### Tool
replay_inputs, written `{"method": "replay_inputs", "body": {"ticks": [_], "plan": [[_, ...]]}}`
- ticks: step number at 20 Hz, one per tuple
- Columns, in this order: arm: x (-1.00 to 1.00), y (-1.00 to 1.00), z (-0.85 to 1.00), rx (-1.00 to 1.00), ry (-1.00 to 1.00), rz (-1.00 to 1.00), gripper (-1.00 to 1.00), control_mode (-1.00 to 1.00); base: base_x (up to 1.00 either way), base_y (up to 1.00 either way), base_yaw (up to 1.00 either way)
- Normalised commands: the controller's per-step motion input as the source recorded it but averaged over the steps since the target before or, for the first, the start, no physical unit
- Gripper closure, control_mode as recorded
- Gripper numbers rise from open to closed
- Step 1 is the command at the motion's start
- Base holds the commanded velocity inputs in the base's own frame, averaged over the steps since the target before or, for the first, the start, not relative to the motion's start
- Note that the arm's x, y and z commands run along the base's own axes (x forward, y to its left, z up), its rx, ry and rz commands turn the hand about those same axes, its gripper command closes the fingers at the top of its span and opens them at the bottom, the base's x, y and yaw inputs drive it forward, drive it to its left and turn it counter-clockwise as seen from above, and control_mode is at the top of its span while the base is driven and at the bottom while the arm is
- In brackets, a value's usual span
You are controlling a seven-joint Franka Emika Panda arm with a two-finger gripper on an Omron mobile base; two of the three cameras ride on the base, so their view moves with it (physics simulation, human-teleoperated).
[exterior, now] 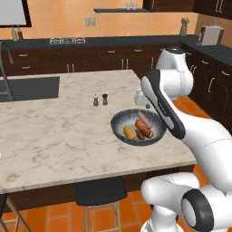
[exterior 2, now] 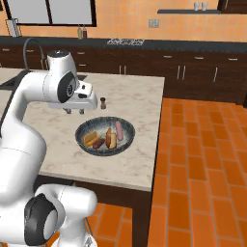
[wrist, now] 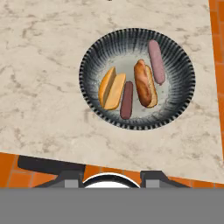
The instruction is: Place one bun and one sausage from the bowl on each plate.
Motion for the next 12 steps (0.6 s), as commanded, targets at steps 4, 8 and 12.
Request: {"method": "replay_inputs", "body": {"ticks": [4,8,12], "plan": [[0.55,-0.07,-0.01,0.01,0.01,0.0,-1.0,-1.0,0.0,0.0,0.0],[0.83,-0.51,-0.29,0.04,0.04,0.0,-1.0,-1.0,0.0,0.0,0.0],[0.4,-0.47,-0.67,0.0,0.01,0.0,-1.0,-1.0,0.0,0.0,0.0]]}}
